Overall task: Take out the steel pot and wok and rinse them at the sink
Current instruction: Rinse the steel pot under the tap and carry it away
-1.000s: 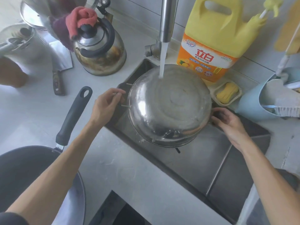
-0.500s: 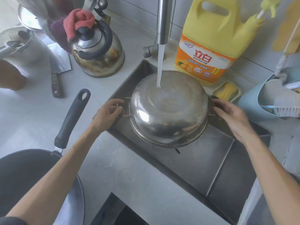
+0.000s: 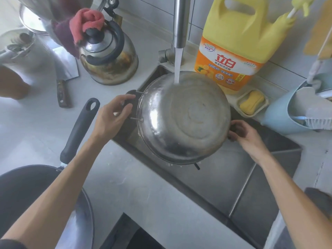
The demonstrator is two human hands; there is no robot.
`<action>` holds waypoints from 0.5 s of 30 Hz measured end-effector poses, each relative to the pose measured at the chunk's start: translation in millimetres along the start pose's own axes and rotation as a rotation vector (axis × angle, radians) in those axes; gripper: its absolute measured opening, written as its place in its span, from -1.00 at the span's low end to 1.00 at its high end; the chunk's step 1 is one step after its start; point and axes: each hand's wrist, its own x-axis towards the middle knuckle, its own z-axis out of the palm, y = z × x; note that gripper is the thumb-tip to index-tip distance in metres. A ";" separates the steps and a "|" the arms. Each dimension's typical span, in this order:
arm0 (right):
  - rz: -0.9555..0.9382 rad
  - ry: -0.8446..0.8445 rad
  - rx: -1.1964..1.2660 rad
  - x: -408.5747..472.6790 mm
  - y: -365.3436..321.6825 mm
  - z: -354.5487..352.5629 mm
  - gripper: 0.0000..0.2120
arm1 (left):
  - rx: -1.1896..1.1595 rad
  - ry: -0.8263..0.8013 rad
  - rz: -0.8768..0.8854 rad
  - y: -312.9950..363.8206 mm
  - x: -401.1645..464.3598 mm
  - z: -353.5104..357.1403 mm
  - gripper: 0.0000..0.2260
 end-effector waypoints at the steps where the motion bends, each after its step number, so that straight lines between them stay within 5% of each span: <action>1: 0.014 -0.017 -0.006 -0.3 3.4 2.0 -0.62 | 0.009 0.014 0.015 4.6 2.0 -1.6 -0.74; 4: 0.024 -0.033 -0.016 -1.7 6.8 5.2 -0.53 | 0.014 0.033 -0.033 5.7 9.0 -3.5 -0.75; 8: 0.032 0.014 -0.010 0.3 0.6 -3.1 -0.86 | 0.047 -0.071 -0.138 -9.3 6.6 -1.0 -0.84; 15: -0.036 0.119 -0.042 4.6 -26.8 -23.6 -0.78 | 0.026 -0.254 -0.291 -36.0 -18.2 22.5 -0.85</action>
